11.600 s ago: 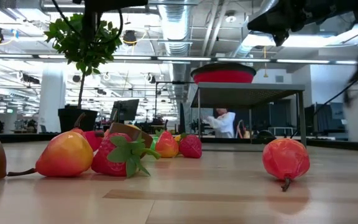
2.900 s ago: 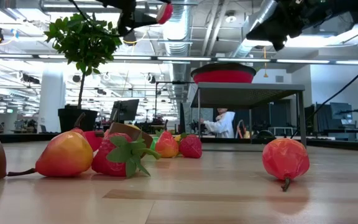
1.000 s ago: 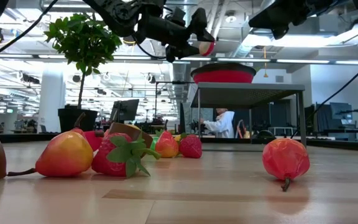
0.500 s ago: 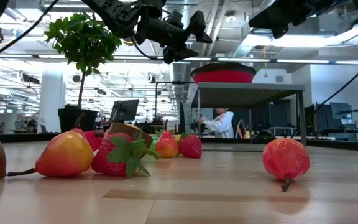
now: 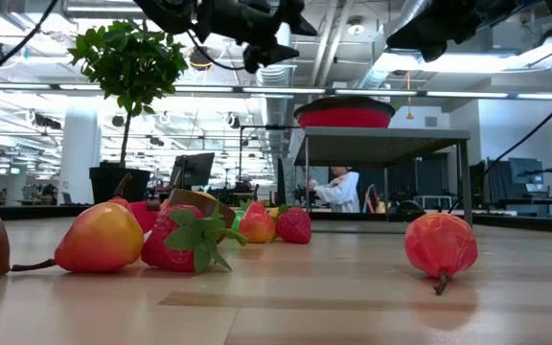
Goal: Pick & Place Fruit
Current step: Put the red half apple into the red colander on the shelf
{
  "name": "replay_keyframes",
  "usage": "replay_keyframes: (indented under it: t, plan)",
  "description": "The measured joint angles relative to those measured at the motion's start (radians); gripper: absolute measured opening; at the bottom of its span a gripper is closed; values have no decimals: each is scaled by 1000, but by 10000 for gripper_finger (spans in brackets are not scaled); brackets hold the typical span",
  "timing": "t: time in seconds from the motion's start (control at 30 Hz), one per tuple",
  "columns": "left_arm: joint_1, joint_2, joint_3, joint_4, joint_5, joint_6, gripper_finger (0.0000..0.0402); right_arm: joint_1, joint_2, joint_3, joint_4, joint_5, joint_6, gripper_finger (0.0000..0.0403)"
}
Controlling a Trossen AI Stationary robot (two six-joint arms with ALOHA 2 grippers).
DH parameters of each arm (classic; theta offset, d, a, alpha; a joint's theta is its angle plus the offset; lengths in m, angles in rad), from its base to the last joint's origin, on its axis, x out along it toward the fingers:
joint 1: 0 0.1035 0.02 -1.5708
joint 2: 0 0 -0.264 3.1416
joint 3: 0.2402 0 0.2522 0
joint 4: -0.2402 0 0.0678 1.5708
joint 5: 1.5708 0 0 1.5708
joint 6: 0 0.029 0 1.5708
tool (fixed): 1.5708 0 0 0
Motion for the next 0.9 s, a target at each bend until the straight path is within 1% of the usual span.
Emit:
replay_keyframes:
  t: [0.1,0.27,0.43,0.6,0.77,0.9]
  plan:
    - [-1,-42,-45,0,3,1,252,0,-13,0,0,0,2,3]
    - [-19,-114,-161,2,2,-6,217,0,-52,0,0,0,2,3]
    - [-78,-163,-259,54,0,-5,170,-2,-88,0,1,0,-1,3]
    - [-135,-227,-315,63,3,-5,130,-3,-97,0,3,0,-1,3]
    - [-190,-299,-362,63,2,-5,109,-2,-91,0,2,0,2,3]
    - [-231,-343,-399,64,2,-5,106,-2,-90,0,1,0,2,3]
